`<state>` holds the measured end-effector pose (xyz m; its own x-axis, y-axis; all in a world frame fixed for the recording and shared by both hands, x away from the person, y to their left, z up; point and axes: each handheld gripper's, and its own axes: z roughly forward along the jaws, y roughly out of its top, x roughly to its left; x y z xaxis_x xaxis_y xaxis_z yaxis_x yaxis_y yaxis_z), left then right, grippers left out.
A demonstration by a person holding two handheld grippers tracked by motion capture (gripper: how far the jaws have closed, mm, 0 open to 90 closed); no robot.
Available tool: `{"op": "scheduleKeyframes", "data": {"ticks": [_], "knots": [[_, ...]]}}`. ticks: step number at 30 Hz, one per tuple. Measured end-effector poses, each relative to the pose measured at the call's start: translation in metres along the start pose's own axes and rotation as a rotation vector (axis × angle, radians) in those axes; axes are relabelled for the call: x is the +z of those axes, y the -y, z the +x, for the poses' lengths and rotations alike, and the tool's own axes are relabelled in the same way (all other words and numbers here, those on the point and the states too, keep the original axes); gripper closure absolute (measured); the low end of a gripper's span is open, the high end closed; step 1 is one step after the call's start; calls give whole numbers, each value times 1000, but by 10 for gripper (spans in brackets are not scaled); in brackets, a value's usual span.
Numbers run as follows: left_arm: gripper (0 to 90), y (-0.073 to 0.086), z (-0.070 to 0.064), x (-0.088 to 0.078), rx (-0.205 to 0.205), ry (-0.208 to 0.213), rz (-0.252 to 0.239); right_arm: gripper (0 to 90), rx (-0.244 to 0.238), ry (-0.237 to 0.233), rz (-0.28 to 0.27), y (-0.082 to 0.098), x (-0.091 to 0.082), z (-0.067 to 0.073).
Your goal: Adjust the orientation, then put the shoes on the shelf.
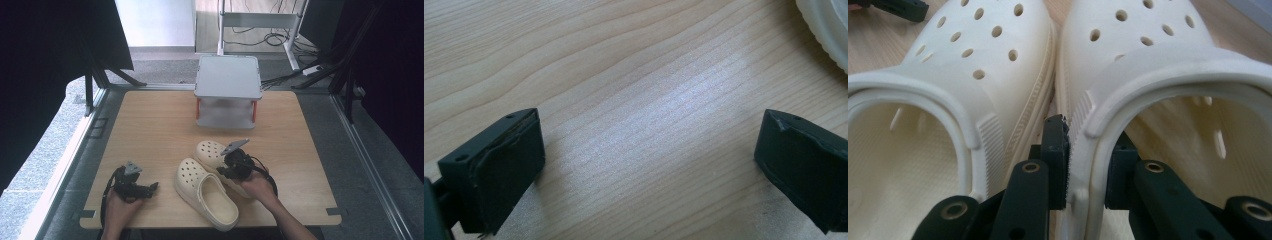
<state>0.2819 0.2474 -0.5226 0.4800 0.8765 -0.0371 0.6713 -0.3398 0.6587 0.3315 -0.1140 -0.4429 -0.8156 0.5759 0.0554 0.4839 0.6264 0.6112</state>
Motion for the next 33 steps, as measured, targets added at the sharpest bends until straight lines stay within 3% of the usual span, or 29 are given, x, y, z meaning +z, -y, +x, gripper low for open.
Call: {"op": "scheduleKeyframes", "data": {"ticks": [4,11,14,18,26,33], "knots": [[0,0,0,0,0,1,0,743,20,-38,9,4,-1,3],[0,0,0,0,0,1,0,713,7,-69,17,7,-1,4],[0,0,0,0,0,1,1,584,-10,-41,12,6,-3,3],[0,0,0,0,0,1,0,431,-11,-45,18,8,-12,-1],[0,0,0,0,0,0,-1,335,-12,-63,-7,15,-32,-6],[0,0,0,0,1,1,1,248,-20,-105,-37,20,-44,1]]}}
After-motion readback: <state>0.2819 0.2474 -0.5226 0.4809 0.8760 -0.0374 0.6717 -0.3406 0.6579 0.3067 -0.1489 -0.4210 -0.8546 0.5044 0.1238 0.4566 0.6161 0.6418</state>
